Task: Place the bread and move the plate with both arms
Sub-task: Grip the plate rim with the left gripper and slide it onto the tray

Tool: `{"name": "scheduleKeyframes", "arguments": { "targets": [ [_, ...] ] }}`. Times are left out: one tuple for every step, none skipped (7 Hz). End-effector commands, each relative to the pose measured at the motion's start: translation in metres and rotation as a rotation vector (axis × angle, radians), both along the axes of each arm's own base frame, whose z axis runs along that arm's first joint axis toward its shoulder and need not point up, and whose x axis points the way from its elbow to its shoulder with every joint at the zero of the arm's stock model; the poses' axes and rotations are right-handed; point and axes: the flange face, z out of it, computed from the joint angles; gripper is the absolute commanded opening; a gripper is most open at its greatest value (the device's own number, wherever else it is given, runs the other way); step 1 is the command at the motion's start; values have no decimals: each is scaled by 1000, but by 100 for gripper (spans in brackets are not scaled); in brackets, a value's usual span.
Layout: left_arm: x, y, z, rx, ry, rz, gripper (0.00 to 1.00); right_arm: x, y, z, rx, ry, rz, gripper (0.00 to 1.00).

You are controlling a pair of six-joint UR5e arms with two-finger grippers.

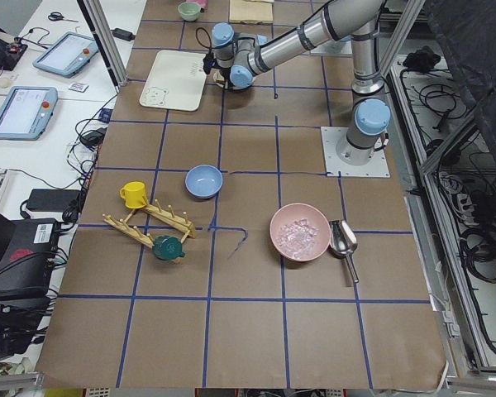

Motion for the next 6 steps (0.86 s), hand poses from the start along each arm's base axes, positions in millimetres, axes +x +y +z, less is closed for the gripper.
{"name": "scheduleKeyframes", "arguments": {
  "targets": [
    [15, -9, 11, -8, 16, 31, 0, 0, 0, 0, 0, 0, 0, 100],
    [23, -21, 20, -24, 42, 50, 0, 0, 0, 0, -1, 0, 0, 100],
    [29, -49, 28, -55, 57, 62, 0, 0, 0, 0, -1, 0, 0, 100],
    [27, -83, 40, -71, 59, 66, 0, 0, 0, 0, -1, 0, 0, 100],
    [23, -122, 43, -101, 64, 71, 0, -1, 0, 0, -1, 0, -1, 100],
    [18, -157, 33, -121, 75, 73, 0, -1, 0, 0, -1, 0, -3, 100]
  ]
}}
